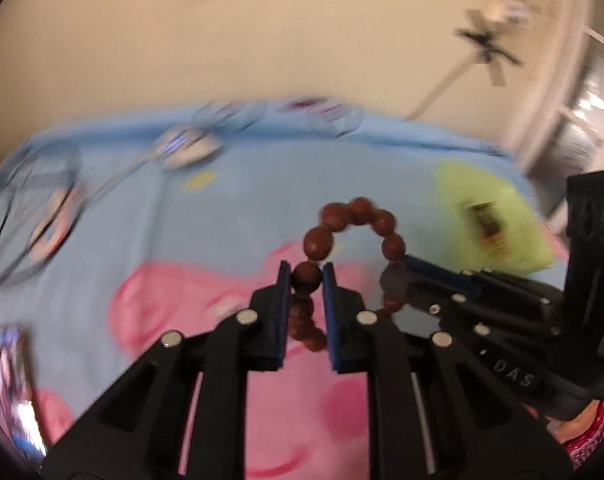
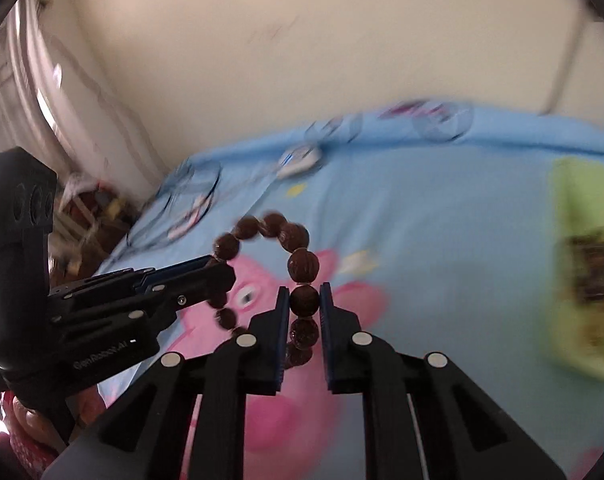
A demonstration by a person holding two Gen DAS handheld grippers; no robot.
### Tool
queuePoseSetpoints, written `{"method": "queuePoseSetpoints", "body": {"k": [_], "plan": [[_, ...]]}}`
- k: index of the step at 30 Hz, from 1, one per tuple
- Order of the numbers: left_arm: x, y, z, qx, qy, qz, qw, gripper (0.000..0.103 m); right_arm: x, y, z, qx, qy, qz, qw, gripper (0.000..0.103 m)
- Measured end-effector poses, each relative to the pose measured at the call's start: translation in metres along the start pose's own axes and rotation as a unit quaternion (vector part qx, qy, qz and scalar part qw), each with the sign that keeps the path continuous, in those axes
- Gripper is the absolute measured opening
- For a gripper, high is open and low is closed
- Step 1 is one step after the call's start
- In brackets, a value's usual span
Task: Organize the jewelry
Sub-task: 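Carry the brown bracelet into the green basket and open the right tool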
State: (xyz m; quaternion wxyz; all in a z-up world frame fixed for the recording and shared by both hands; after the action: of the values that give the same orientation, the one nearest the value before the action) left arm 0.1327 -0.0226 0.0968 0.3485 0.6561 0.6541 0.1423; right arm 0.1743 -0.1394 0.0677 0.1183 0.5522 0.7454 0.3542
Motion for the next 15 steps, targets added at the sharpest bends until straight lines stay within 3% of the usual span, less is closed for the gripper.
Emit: {"method": "queuePoseSetpoints", "body": {"k": [4,8,10,11,13,15], "plan": [[-0.091,0.021,0.025,0.002,-0.07,0.061,0.9957,0.014,-0.061,0.005,-0.069,-0.06,-0.065,0.04,0.995,0.0],[-0.154,0.035,0.072,0.012,-0.087,0.091,0.992,0.014,-0.117,-0.003,-0.099,-0.062,-0.122,0.075,0.988,0.0],[-0.17,0.04,0.096,0.019,-0.089,0.097,0.9912,0.024,-0.139,-0.008,-0.093,-0.044,-0.147,0.087,0.984,0.0],[-0.178,0.042,0.109,0.017,-0.073,0.11,0.991,0.028,-0.15,-0.01,-0.088,-0.039,-0.168,0.09,0.981,0.0],[-0.182,0.044,0.121,0.024,-0.043,0.117,0.9919,0.028,-0.172,-0.017,-0.085,-0.042,-0.215,0.112,0.969,0.0],[-0.174,0.042,0.109,0.029,-0.064,0.1,0.9925,0.028,-0.18,-0.026,-0.093,-0.056,-0.214,0.151,0.964,0.001]]}}
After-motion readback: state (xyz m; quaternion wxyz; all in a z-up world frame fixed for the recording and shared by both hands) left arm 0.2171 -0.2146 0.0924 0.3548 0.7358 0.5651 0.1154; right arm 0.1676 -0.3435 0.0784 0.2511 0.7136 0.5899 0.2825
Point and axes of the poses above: each gripper's, at about its wrist camera, not at the fingertips, and z roughly the way its jaws point, x to its left, y to its top, the point moved 2 cm from there along z, roughly the way its jaws point, and after that the axes turned 10 degrees about -z, right-handed, at the moved point
